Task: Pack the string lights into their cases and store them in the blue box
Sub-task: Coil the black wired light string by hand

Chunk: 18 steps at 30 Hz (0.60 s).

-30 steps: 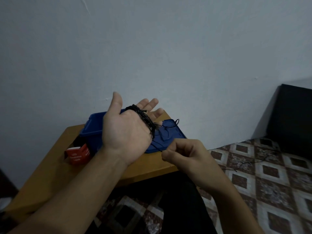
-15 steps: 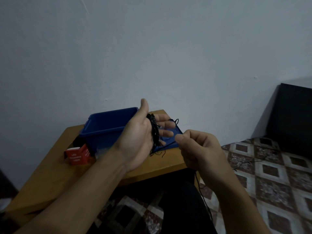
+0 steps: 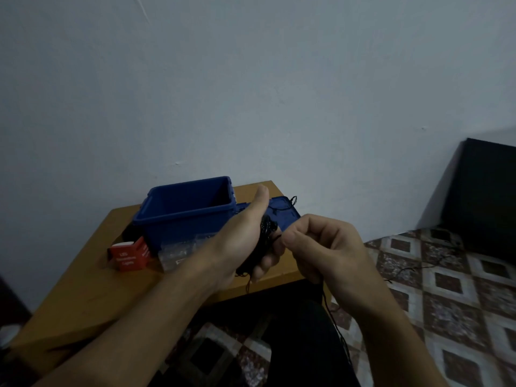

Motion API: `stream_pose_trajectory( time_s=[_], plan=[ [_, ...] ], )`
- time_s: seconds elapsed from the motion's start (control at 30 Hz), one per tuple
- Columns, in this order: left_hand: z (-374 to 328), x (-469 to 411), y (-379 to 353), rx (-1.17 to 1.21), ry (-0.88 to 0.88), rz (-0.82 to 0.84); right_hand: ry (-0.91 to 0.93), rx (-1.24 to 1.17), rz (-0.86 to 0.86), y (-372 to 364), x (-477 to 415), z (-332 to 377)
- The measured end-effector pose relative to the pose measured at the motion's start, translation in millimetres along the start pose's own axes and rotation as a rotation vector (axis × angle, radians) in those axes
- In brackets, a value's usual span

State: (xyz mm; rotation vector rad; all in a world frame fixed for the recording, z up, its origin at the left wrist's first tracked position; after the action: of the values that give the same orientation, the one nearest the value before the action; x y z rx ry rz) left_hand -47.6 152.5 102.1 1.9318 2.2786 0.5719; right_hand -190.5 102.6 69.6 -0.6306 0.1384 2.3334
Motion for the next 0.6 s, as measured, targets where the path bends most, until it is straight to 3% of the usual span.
stream_pose_trajectory(
  time_s=[0.33,0.6],
  plan=[
    [1.1,5.0,0.3,-0.149,-0.010,0.174,0.006,-0.086,-0.100,7.3,-1.3,-4.6],
    [-0.8,8.7,1.8,-0.117,-0.016,0.285,0.013,-0.029,-0.143,7.2,-2.0,-7.0]
  ],
)
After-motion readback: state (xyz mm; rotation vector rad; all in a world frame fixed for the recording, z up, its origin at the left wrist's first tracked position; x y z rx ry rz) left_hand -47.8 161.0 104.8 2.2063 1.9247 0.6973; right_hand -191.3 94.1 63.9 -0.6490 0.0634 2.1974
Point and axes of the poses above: each hand's wrist, its own x-axis away from the middle knuckle, its own y-axis out of the back of the hand, z = x × y, the point moved 1 cm from there along -x, towards the middle knuckle, and after that the axes turned 3 degrees about -x, right-handed, at the moved point
